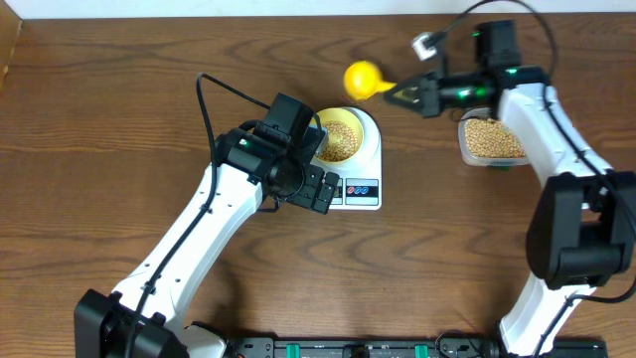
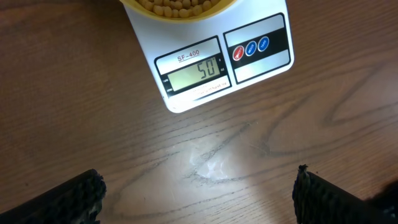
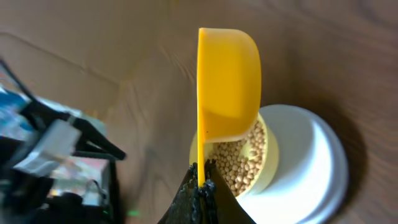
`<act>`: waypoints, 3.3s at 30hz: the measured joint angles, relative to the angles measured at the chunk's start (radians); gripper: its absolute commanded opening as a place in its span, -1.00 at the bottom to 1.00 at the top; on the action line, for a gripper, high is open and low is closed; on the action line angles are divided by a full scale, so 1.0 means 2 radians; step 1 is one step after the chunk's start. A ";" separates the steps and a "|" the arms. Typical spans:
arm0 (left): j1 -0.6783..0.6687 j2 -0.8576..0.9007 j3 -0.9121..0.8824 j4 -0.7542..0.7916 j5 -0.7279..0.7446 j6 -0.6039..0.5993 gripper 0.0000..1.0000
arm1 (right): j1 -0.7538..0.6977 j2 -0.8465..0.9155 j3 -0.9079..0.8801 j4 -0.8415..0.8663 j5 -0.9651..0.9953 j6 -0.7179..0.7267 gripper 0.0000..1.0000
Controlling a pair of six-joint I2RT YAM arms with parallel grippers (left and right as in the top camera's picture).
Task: Scoop item into bowl and weigh 50g on scale
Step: 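Carry the yellow scoop right to the soybean tub, right gripper, then lower the scoop into the tub and release it, right gripper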
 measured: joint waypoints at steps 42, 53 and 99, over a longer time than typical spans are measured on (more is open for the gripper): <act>0.000 0.000 0.000 0.000 0.000 0.000 0.95 | -0.208 0.000 0.112 -0.366 0.277 0.073 -0.97; 0.000 0.000 0.000 0.000 0.000 0.000 0.96 | -0.148 0.002 0.144 -0.379 0.395 0.061 -0.98; 0.000 0.000 0.000 0.000 0.000 0.000 0.96 | -0.113 0.053 0.144 -0.254 0.519 0.021 -0.06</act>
